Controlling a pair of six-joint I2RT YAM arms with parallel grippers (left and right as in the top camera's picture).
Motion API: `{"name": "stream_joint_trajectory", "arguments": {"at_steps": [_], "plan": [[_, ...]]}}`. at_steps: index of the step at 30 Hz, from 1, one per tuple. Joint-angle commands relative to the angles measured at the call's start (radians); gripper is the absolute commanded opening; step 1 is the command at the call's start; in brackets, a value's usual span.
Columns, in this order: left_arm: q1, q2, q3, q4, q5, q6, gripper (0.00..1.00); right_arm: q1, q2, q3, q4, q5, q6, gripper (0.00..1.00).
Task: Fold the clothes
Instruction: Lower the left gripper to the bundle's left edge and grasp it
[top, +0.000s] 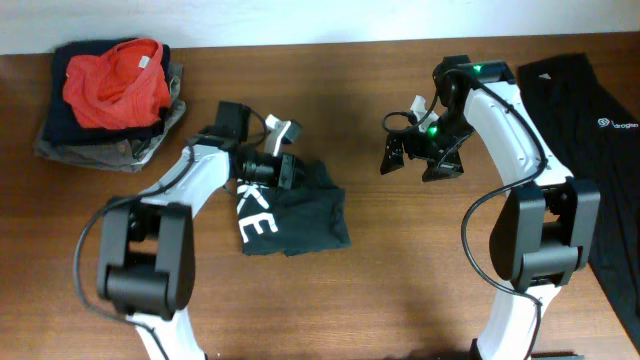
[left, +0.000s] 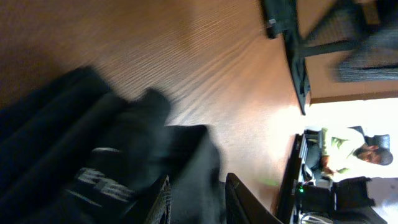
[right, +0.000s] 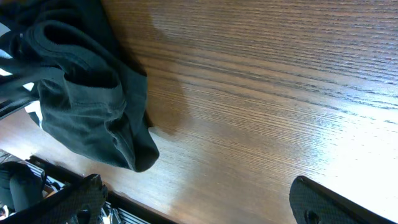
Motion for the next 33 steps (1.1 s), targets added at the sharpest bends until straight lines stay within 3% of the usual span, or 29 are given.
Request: {"name": "stream_joint_trajectory", "arguments": {"at_steps": [1,8,17,24,28,33], "plan": [[0.001,0.09,-0.01,0.017,0.049,-0.029,0.29,0.0,-0.034,0.014,0.005,-0.017,-0.008,0.99],[0.007,0.101,0.001,0.028,0.166,-0.029,0.23,0.0,-0.034,0.014,0.006,-0.017,-0.008,0.99],[0.007,-0.154,0.013,-0.04,0.216,-0.028,0.21,0.0,-0.034,0.014,0.006,-0.016,-0.008,0.99],[-0.004,-0.299,0.012,-0.257,0.021,-0.024,0.22,0.0,-0.034,0.014,0.006,-0.016,-0.008,0.99],[-0.036,-0.294,-0.009,-0.374,0.001,-0.01,0.22,0.0,-0.034,0.014,0.007,-0.016,-0.008,0.99],[-0.092,-0.292,-0.13,-0.344,-0.002,-0.011,0.22,0.0,-0.034,0.014,0.007,-0.016,-0.008,0.99]]}}
